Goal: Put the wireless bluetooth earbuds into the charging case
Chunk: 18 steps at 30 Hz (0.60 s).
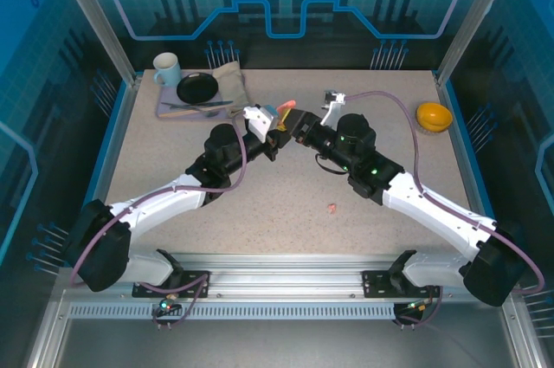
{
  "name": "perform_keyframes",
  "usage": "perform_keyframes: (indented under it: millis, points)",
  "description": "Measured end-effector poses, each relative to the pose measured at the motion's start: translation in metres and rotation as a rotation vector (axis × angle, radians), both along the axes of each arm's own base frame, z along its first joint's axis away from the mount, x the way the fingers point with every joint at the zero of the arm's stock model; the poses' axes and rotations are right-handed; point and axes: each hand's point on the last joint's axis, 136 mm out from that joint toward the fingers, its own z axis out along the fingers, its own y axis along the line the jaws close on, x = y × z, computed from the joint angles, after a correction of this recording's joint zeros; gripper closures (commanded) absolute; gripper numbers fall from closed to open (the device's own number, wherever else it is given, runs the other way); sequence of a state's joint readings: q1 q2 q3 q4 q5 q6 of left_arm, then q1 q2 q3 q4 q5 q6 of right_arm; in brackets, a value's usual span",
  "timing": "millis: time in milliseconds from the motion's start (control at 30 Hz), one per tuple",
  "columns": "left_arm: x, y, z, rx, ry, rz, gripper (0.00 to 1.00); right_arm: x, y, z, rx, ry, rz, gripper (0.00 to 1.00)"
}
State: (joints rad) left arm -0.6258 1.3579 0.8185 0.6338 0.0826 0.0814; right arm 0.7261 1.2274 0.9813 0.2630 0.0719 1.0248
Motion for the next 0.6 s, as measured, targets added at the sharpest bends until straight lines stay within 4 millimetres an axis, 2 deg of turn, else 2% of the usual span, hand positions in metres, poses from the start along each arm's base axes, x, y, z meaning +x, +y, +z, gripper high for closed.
perform_keyframes:
  millis: [600]
  points:
    - [0.0,-0.0001,0.0001,0.0,0.0,0.0,1.0,0.0035,0.0018,0.0012,0.001,-0.008,-0.005,0.74]
